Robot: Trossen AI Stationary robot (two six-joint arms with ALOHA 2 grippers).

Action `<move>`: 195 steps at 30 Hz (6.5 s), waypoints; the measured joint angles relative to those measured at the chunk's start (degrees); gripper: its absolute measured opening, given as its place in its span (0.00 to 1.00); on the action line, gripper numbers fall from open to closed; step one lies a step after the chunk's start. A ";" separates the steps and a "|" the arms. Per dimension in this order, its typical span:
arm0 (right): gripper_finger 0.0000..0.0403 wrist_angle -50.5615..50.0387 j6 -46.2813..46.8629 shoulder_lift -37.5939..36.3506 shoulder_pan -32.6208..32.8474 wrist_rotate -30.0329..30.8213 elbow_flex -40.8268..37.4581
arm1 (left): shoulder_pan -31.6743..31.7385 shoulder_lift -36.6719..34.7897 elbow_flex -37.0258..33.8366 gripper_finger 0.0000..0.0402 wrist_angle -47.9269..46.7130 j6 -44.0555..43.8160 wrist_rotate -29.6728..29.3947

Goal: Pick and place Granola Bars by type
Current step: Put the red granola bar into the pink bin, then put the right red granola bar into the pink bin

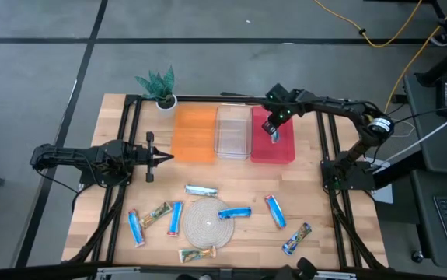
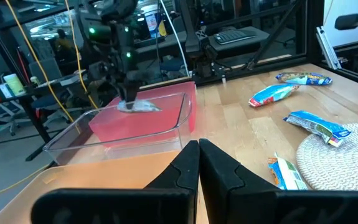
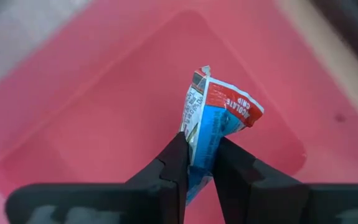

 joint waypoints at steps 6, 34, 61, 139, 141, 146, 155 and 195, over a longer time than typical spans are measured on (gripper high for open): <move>0.17 0.41 0.00 0.02 -0.04 0.01 -2.00 | 0.00 -0.01 -0.02 0.01 0.00 0.00 0.00; 0.42 0.03 2.03 -0.01 0.35 -0.11 -1.61 | 0.00 -0.01 -0.02 0.01 0.00 -0.01 0.00; 0.44 -13.83 24.58 -30.19 30.54 5.64 -1.61 | 0.00 -0.01 -0.02 0.01 -0.01 0.00 0.00; 0.75 -8.63 89.46 1.42 74.29 7.20 -1.61 | 0.00 -0.02 -0.02 0.01 0.00 -0.01 0.00; 0.78 -8.15 89.46 2.50 74.29 7.19 -1.61 | 0.00 -0.01 -0.02 0.01 0.00 0.00 0.00; 0.80 -7.83 89.44 5.28 74.29 7.13 -1.61 | 0.00 -0.02 -0.02 0.01 0.00 0.00 0.00; 0.72 -7.29 89.02 7.99 74.29 7.06 -1.61 | 0.00 0.00 -0.02 0.01 0.00 0.00 0.00; 0.16 -15.04 88.01 -9.30 73.22 16.07 -1.61 | 0.00 -0.01 -0.02 0.01 0.00 0.00 0.00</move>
